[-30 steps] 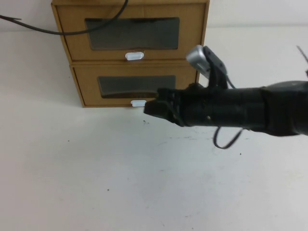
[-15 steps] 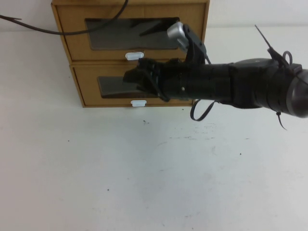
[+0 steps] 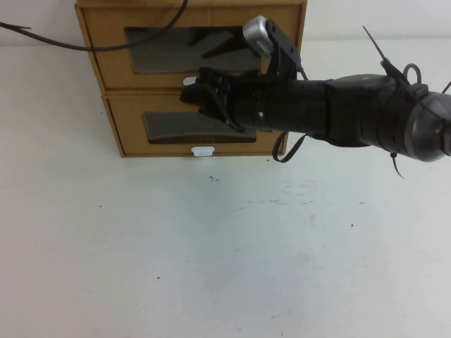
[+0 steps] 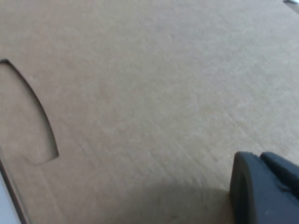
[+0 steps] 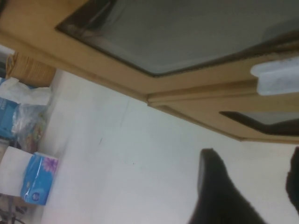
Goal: Open the shoe box
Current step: 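Pull the top drawer of the cardboard box fully open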
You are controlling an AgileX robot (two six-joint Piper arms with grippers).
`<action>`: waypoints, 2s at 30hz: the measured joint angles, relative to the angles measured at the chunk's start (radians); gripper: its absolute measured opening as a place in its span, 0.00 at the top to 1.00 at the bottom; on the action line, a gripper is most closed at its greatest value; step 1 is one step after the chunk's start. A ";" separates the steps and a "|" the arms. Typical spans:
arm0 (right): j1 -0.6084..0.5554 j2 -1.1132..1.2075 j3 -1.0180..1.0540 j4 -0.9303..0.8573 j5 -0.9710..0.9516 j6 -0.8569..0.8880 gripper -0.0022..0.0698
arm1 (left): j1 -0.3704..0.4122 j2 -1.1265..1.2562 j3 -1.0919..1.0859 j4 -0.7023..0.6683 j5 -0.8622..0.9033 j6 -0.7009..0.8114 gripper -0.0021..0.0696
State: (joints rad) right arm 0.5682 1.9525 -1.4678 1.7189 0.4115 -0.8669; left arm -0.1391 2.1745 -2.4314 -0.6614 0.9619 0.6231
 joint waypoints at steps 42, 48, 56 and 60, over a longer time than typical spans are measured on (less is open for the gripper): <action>0.007 0.088 -0.136 0.004 -0.096 0.049 0.55 | 0.000 0.000 0.000 -0.002 0.006 0.007 0.98; 0.007 0.090 -0.138 0.004 -0.128 0.049 0.63 | 0.000 0.000 0.000 -0.002 0.009 0.008 0.98; 0.007 0.099 -0.138 0.010 -0.142 0.056 0.93 | 0.000 -0.002 -0.002 -0.002 0.018 0.010 0.98; 0.007 0.099 -0.138 0.012 -0.128 0.059 0.93 | 0.000 -0.002 -0.004 -0.002 0.019 0.010 0.98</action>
State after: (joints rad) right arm 0.5752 2.0512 -1.6058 1.7309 0.2837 -0.8083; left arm -0.1391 2.1728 -2.4357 -0.6637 0.9812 0.6334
